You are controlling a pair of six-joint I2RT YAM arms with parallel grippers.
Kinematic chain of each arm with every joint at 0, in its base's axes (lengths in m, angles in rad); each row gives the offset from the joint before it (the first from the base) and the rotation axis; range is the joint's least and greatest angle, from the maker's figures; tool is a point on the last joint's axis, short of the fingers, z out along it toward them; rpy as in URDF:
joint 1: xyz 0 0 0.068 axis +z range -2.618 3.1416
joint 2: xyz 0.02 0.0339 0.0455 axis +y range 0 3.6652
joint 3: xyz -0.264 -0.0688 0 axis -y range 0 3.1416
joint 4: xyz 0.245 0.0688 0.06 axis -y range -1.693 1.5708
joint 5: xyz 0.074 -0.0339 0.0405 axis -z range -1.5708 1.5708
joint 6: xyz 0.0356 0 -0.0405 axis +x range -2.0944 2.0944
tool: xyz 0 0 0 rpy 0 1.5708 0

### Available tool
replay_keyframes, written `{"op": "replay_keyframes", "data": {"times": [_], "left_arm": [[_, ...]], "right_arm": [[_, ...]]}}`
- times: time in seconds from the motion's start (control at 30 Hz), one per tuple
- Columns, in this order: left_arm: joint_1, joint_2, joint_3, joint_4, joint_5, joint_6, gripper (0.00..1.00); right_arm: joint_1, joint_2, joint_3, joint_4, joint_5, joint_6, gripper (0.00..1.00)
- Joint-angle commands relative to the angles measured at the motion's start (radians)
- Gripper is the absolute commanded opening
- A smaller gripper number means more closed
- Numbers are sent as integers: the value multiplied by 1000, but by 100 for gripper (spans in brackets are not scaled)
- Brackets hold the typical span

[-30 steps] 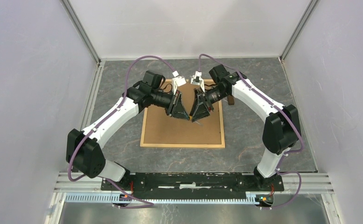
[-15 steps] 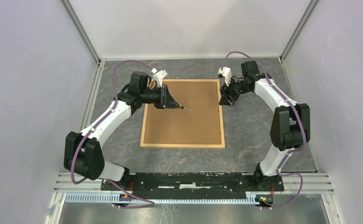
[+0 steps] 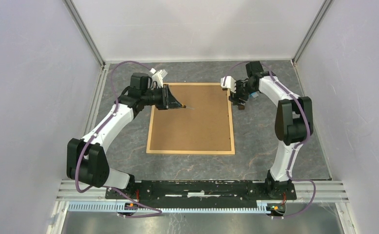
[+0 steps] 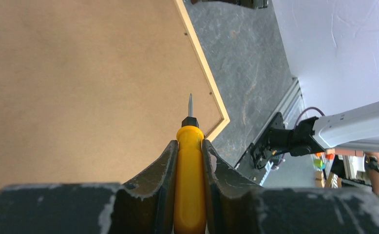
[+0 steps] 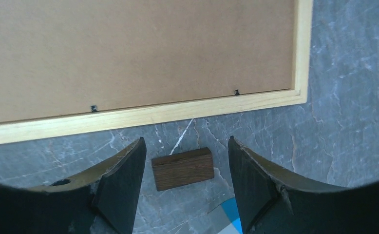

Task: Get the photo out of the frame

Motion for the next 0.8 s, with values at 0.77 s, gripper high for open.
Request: {"op": "replay_keyframes", "data": {"times": [0.77], "left_arm": [[106, -51, -60, 88, -51, -50, 2]], "right_arm": [[155, 124, -53, -27, -12, -173, 68]]}}
